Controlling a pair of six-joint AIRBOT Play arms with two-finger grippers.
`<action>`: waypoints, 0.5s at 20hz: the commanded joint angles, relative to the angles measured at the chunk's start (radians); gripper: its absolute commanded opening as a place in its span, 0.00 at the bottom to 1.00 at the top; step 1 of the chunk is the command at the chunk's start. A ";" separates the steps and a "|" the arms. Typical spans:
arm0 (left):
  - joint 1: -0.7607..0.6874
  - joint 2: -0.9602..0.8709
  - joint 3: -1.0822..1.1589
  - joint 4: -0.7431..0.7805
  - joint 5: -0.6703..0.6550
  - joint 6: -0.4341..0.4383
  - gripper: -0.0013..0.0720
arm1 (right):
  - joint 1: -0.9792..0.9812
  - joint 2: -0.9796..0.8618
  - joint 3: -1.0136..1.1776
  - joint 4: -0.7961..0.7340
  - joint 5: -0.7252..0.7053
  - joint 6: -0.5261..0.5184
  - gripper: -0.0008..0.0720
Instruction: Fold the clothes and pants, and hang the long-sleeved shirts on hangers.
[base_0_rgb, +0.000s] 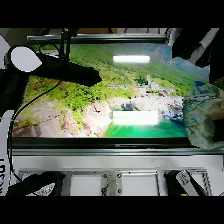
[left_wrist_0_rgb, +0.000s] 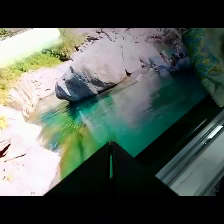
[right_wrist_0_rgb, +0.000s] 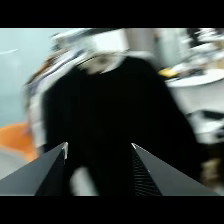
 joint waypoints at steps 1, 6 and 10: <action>0.005 0.000 -0.006 0.017 0.018 0.000 0.04 | 0.313 -0.008 -0.090 0.078 0.072 -0.084 0.62; 0.072 0.091 -0.189 0.016 0.090 0.001 0.04 | 0.833 -0.101 -0.186 0.077 0.295 -0.313 0.62; 0.082 0.160 -0.319 0.007 0.140 0.055 0.04 | 1.096 -0.229 -0.187 0.052 0.481 -0.359 0.62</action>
